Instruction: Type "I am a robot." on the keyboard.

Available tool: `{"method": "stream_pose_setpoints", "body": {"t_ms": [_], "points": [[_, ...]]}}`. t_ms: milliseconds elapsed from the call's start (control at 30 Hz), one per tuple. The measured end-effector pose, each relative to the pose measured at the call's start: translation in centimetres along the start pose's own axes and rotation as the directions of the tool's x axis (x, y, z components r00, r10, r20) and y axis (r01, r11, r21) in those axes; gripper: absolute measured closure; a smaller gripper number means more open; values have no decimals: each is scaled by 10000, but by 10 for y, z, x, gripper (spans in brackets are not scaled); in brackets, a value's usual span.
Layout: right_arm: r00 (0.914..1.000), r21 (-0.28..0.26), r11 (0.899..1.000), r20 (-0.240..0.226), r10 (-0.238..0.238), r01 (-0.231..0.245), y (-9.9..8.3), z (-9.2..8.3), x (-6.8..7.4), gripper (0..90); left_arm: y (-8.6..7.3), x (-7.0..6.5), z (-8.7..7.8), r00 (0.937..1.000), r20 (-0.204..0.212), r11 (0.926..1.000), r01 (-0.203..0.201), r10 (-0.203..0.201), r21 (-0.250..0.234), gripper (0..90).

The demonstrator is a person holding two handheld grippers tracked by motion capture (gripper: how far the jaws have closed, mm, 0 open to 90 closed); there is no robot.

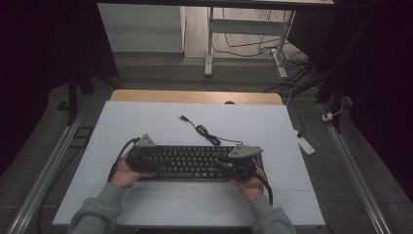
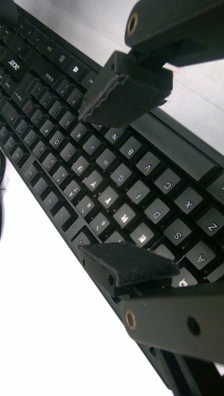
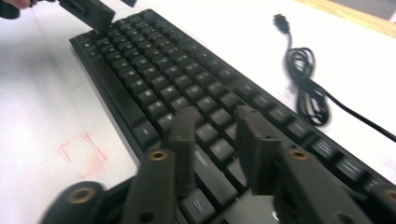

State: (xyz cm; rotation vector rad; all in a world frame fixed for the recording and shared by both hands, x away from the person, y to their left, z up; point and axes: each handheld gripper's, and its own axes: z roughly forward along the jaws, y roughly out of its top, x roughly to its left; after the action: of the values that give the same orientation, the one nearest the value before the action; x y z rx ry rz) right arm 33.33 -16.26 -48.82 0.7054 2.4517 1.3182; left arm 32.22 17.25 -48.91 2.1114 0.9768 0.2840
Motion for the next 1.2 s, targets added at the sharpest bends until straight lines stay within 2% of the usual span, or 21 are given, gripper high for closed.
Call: {"method": "stream_pose_setpoints", "body": {"t_ms": [133,200,400,867,1200], "points": [[9994,184,9998,-344,54,-48,5,11,2,858,0,-1,0,10000,23,10000,-17,17,26,312],[9989,309,9994,-443,139,-126,7,16,2,893,0,-1,1,10000,20,10000,-23,23,38,313],[9980,376,9990,-581,253,-231,13,31,3,895,0,0,2,10000,4,9999,-57,57,83,312],[9981,751,9969,-544,281,-240,22,66,2,894,-1,1,2,10000,16,9998,-98,98,145,311],[9986,1067,9941,-472,230,-179,28,80,2,893,-1,1,2,10000,22,9999,-88,87,149,311]]}}
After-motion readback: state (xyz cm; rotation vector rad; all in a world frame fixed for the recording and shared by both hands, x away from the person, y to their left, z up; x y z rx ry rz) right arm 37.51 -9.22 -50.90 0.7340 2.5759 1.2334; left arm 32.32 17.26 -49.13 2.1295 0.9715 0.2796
